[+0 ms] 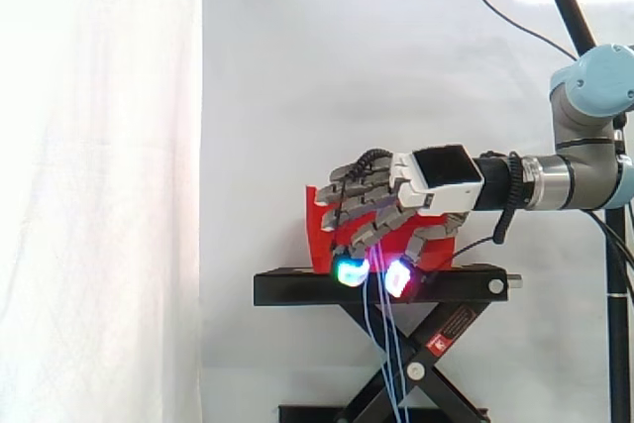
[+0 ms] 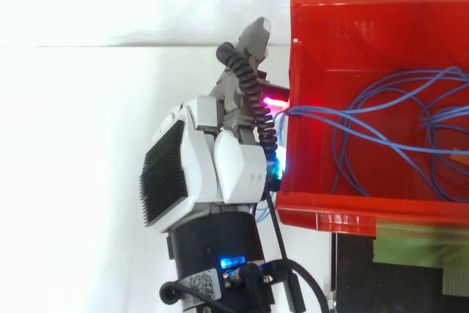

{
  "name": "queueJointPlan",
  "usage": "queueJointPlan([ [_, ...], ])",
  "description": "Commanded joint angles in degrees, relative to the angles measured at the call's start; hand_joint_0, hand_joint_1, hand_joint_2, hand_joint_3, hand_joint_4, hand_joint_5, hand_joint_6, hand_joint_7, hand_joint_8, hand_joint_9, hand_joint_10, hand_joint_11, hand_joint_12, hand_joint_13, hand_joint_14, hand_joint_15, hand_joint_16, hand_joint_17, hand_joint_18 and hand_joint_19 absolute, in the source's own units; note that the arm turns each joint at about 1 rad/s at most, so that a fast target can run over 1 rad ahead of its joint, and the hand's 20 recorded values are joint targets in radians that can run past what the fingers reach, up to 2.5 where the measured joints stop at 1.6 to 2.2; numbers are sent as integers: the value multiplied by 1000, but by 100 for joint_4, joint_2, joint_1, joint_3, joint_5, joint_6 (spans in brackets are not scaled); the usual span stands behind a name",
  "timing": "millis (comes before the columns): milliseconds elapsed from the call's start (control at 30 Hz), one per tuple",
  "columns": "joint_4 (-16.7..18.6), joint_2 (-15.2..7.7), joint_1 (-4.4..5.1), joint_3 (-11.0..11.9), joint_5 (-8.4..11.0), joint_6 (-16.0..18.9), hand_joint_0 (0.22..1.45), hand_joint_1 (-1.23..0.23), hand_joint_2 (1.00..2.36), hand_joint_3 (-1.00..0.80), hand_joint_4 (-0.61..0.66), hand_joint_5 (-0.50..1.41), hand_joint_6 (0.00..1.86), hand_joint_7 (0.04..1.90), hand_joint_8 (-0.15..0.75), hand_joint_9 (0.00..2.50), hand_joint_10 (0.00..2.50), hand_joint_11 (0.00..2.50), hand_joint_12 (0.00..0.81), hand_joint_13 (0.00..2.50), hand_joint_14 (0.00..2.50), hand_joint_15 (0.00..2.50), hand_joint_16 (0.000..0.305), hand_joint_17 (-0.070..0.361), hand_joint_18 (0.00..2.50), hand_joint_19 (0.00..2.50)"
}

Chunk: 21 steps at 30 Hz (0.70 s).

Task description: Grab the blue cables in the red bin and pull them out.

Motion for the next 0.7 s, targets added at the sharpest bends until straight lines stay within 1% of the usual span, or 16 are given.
queueJointPlan([
  [0, -20, 0, 0, 0, -2, -7, 833, -1030, 1000, -1000, -27, 851, 7, 764, 202, 632, 11, 320, 304, 455, 8, 194, 40, 90, 325, 231],
  [133, 33, 0, 0, 0, -2, 1, 833, -1029, 1000, -1000, -8, 802, 13, 655, 202, 628, 11, 311, 305, 453, 8, 198, 40, 90, 323, 228],
  [233, 77, 0, 0, 0, -2, -7, 833, -1028, 1000, -1000, 5, 790, 13, 620, 202, 627, 13, 306, 306, 453, 7, 194, 40, 89, 322, 231],
  [667, 59, 0, -9, 0, -2, -42, 833, -1029, 1000, -1000, 18, 791, 15, 600, 204, 628, 11, 307, 307, 452, 8, 197, 40, 89, 321, 231],
])
